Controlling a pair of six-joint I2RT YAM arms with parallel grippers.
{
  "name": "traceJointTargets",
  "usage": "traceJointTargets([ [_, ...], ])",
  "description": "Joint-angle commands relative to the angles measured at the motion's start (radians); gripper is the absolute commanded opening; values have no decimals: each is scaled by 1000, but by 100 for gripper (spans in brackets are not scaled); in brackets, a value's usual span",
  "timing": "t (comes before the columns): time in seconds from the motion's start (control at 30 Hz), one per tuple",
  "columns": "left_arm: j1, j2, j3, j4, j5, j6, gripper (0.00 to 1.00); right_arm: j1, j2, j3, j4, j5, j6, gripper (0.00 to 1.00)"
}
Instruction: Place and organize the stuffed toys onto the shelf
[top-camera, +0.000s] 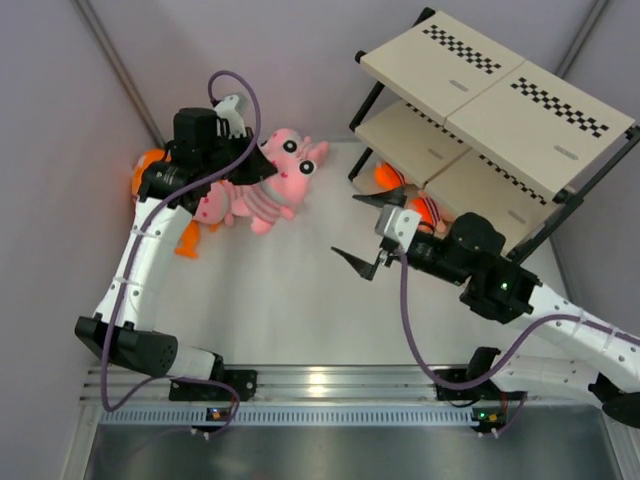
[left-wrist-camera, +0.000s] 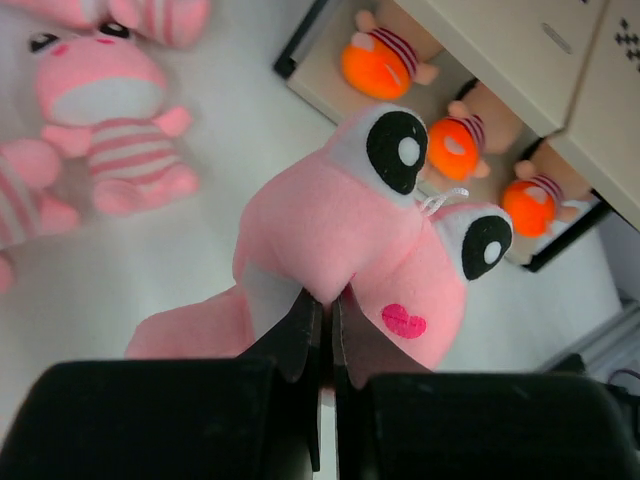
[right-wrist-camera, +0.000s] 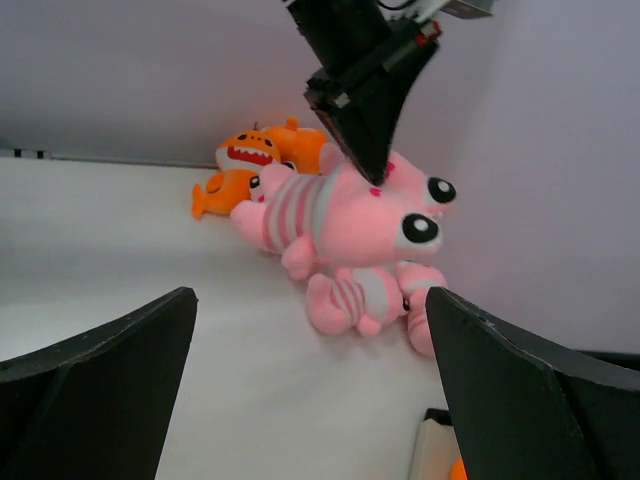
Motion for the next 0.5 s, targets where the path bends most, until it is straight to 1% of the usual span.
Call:
traceJointTargets([
  [0.0, -4, 5, 14, -42, 146, -210, 0, 111, 99, 41, 22, 74, -225, 98],
  [0.1, -3, -9, 21, -42, 129, -227, 0, 203, 173, 67, 75, 197, -356, 99],
  [0.13, -3, -14, 28, -42, 128, -223, 0, 226, 230, 98, 83, 249, -383, 99],
  [0.2, -3, -15, 44, -41, 109, -209, 0, 279, 326, 153, 73, 295, -422, 99],
  [0.23, -2, -12, 70, -41, 105, -201, 0, 295, 357, 214, 56, 324, -431, 99],
  [0.33, 30, -8, 107, -35, 82, -198, 0, 319, 426, 233, 97, 347, -462, 99],
  [0.4, 105, -23, 107, -12, 115, -238, 0, 316, 455, 221, 135, 343, -485, 99],
  [0.43, 136, -34, 94, -1, 146, -253, 0, 315, 468, 235, 128, 340, -491, 99],
  [0.47, 194, -52, 91, -1, 163, -262, 0, 316, 482, 248, 109, 340, -497, 100],
])
